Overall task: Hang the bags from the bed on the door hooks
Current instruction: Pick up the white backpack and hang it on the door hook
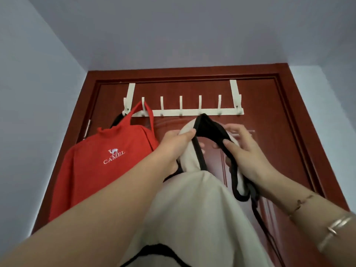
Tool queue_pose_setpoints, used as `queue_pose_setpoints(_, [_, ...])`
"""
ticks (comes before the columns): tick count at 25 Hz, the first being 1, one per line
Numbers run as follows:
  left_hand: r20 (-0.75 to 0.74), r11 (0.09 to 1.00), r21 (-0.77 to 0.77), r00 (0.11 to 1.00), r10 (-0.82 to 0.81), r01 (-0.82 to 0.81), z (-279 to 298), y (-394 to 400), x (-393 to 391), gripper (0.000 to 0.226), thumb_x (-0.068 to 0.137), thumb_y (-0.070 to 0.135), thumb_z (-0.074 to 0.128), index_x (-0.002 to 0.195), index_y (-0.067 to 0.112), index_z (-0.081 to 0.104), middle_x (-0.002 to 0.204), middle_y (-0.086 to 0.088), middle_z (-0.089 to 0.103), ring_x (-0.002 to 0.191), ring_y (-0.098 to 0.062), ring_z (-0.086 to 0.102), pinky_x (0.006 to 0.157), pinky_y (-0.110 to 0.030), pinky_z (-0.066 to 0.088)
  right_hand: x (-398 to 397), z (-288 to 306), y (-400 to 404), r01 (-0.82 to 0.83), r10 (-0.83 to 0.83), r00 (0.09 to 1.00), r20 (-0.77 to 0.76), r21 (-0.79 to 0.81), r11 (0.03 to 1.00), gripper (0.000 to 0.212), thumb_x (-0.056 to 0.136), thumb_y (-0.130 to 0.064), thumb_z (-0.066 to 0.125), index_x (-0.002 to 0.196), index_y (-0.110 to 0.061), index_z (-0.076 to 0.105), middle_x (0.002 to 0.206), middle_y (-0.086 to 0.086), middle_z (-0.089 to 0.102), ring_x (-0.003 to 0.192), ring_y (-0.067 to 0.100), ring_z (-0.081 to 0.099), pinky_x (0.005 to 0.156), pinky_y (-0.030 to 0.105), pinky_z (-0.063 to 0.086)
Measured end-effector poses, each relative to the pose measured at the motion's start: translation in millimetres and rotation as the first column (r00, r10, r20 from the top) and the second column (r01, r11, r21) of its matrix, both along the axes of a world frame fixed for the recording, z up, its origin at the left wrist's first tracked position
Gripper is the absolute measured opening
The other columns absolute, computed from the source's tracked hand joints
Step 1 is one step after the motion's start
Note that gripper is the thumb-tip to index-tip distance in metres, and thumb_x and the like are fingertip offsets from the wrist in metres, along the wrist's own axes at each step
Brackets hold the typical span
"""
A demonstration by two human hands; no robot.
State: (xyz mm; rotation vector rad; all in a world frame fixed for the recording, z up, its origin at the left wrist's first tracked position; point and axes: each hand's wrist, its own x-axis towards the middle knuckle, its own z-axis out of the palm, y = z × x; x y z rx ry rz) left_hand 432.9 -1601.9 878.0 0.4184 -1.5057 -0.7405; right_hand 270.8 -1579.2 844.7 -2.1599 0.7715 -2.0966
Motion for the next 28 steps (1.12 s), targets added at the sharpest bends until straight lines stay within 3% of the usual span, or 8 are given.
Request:
queue_pose_setpoints(5, [-0.100, 0.990, -0.091, 0.990, 0.097, -0.106, 59.2, -66.0, 20.1, 0.012, 0.095, 0.017, 0.053, 0.091, 0.008, 0.060, 0.057, -0.006, 0.074, 0.049, -0.017, 0.071, 0.044, -0.025, 0.055, 0.9, 84.2, -76.1, -0.005, -0.009, 0.998, -0.068, -0.204, 0.979, 0.029, 0.087, 0.009, 0.036, 0.093, -0.017, 0.048, 0.073, 0.007, 0.055, 0.038, 0.009, 0.038, 0.038, 0.019, 0.028])
queue_pose_setpoints(9, [-0.230, 0.917, -0.183, 0.922, 0.311, -0.355, 95.6, -102.2, 36.2, 0.012, 0.092, 0.014, 0.056, 0.103, 0.013, 0.052, 0.090, -0.016, 0.076, 0.079, -0.025, 0.073, 0.082, -0.044, 0.059, 15.1, 133.6, -115.8, -0.029, -0.021, 0.986, -0.163, -0.298, 0.954, 0.043, 0.077, 0.017, 0.037, 0.072, -0.019, 0.058, 0.097, 0.007, 0.057, 0.053, 0.006, 0.059, 0.051, 0.011, 0.041])
queue_pose_setpoints(12, [-0.375, 0.866, -0.272, 0.875, 0.307, -0.420, 123.4, -113.6, 47.8, 0.031, 0.089, -0.004, 0.047, 0.082, 0.024, 0.039, 0.082, -0.012, 0.067, 0.055, -0.013, 0.068, 0.060, -0.032, 0.056, 34.6, 161.3, -143.4, 0.077, -0.164, 0.968, -0.189, -0.399, 0.914, 0.039, 0.079, 0.005, 0.051, 0.079, -0.030, 0.070, 0.105, 0.001, 0.046, 0.081, -0.002, 0.048, 0.067, 0.001, 0.038])
queue_pose_setpoints(15, [-0.406, 0.829, -0.306, 0.852, 0.331, -0.468, 147.9, -122.9, 57.8, 0.035, 0.087, -0.009, 0.042, 0.079, 0.025, 0.039, 0.084, -0.007, 0.060, 0.056, -0.014, 0.066, 0.054, -0.030, 0.054, 53.2, 187.2, -160.1, 0.119, -0.258, 0.933, -0.250, -0.463, 0.878, 0.028, 0.084, -0.007, 0.058, 0.097, -0.028, 0.071, 0.109, -0.001, 0.039, 0.086, 0.000, 0.044, 0.069, -0.005, 0.036])
queue_pose_setpoints(19, [-0.404, 0.775, -0.375, 0.842, 0.358, -0.509, 186.6, -143.4, 77.6, 0.036, 0.086, -0.007, 0.045, 0.094, 0.022, 0.065, 0.101, -0.005, 0.066, 0.082, -0.015, 0.063, 0.064, -0.019, 0.052, 90.8, 224.6, -176.2, 0.201, -0.352, 0.900, -0.258, -0.471, 0.859, 0.032, 0.091, -0.008, 0.047, 0.118, -0.016, 0.063, 0.110, -0.001, 0.032, 0.100, 0.015, 0.046, 0.081, 0.012, 0.041])
queue_pose_setpoints(22, [-0.338, 0.716, -0.368, 0.803, 0.491, -0.593, 209.5, -155.2, 87.8, 0.052, 0.087, -0.010, 0.040, 0.127, 0.014, 0.061, 0.132, -0.007, 0.061, 0.120, -0.020, 0.057, 0.103, -0.028, 0.045, 112.5, 244.1, -178.9, 0.401, -0.528, 0.803, -0.276, -0.405, 0.822, 0.040, 0.086, -0.007, 0.044, 0.124, -0.011, 0.055, 0.113, 0.003, 0.029, 0.096, 0.028, 0.050, 0.085, 0.039, 0.048])
queue_pose_setpoints(25, [-0.042, 0.371, -0.458, 0.436, 0.899, -0.808, 216.9, -167.6, 86.2, 0.058, 0.089, -0.002, 0.040, 0.145, 0.012, 0.040, 0.147, -0.013, 0.044, 0.134, -0.033, 0.043, 0.112, -0.036, 0.034, 132.2, 249.6, -176.4, 0.598, -0.652, 0.679, -0.337, -0.260, 0.758, 0.037, 0.082, -0.010, 0.044, 0.117, -0.007, 0.056, 0.134, 0.014, 0.034, 0.083, 0.030, 0.048, 0.073, 0.035, 0.042])
queue_pose_setpoints(28, [0.211, 0.120, -0.631, -0.021, 0.977, -0.767, 203.0, -170.4, 76.8, 0.045, 0.094, 0.010, 0.039, 0.138, 0.003, 0.037, 0.141, -0.017, 0.042, 0.133, -0.034, 0.034, 0.110, -0.044, 0.024, 139.1, 236.2, -172.5, 0.588, -0.615, 0.679, -0.400, -0.205, 0.782, 0.033, 0.081, -0.009, 0.047, 0.108, -0.004, 0.064, 0.119, 0.020, 0.059, 0.084, 0.028, 0.055, 0.070, 0.031, 0.044])
